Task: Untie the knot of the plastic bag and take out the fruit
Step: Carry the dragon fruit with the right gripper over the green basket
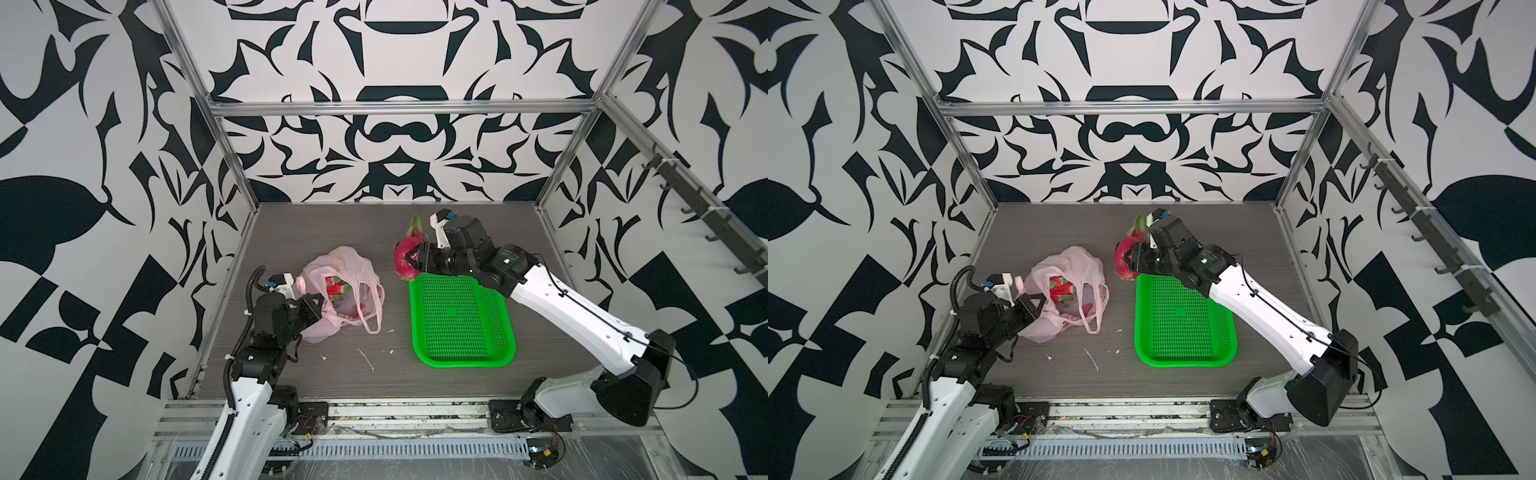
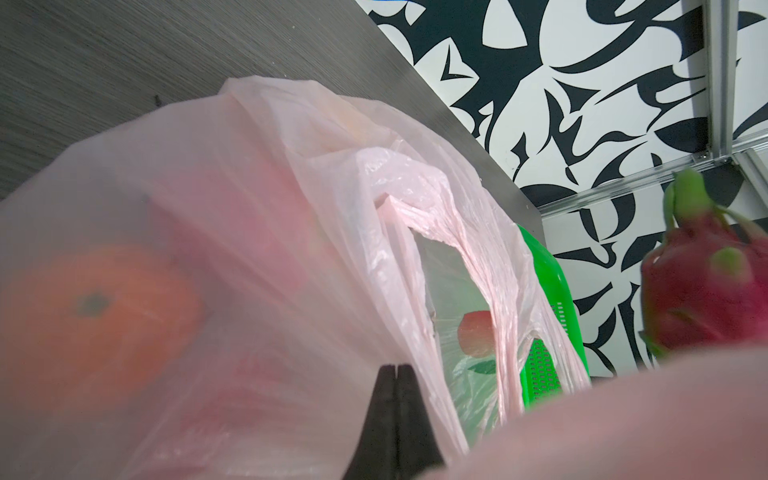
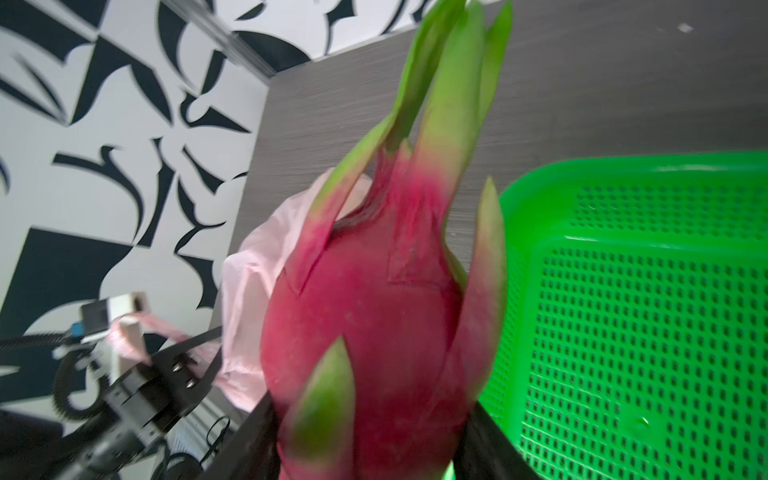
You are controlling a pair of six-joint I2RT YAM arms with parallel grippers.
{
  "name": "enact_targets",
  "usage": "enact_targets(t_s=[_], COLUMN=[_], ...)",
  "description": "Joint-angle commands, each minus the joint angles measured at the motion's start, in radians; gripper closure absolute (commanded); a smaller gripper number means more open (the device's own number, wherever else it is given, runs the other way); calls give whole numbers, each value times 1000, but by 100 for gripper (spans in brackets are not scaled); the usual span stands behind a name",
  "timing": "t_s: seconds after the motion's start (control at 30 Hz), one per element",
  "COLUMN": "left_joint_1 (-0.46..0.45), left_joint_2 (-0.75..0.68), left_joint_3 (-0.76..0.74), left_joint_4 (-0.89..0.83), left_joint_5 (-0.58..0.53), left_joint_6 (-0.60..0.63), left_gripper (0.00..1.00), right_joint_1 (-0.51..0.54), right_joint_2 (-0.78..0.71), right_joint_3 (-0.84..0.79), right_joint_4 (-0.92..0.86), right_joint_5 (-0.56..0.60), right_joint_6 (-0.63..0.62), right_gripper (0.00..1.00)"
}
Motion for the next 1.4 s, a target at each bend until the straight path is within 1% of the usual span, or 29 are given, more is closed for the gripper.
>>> enact_targets(t_s=[0.0,0.3,0.5,0.67,0.9,1.1,1.37], left_joint_1=[-2,-2,-2,-2,-2,-2,-2], left_joint_2=[5,7,4,2,-10,-17,-31], left_joint_3=[22,30,30,27,24,16,14], left_joint_4=[-6,-8,-6,-7,-19,-23,-37], left_joint_5=[0,4,13,13,12,13,10], left_joint_6=[20,27,29,32,35,30,29], left_gripper=[100,100,100,100,100,100,100], right_joint_1=[-34,-92,-98,-98,-98,-97,-98], right_joint_2=[-68,-148,-176,-196,-206,-172,-110], right_joint_3=[-51,-209,-297,-390,-504,-553,-576], right_joint_4=[93,125,126,158,227,292,383], right_joint_5=[30,90,192,255,381,411,415], right_joint_6=[56,126,189,286,440,520,574], right_gripper=[63,64,65,65,65,65,64])
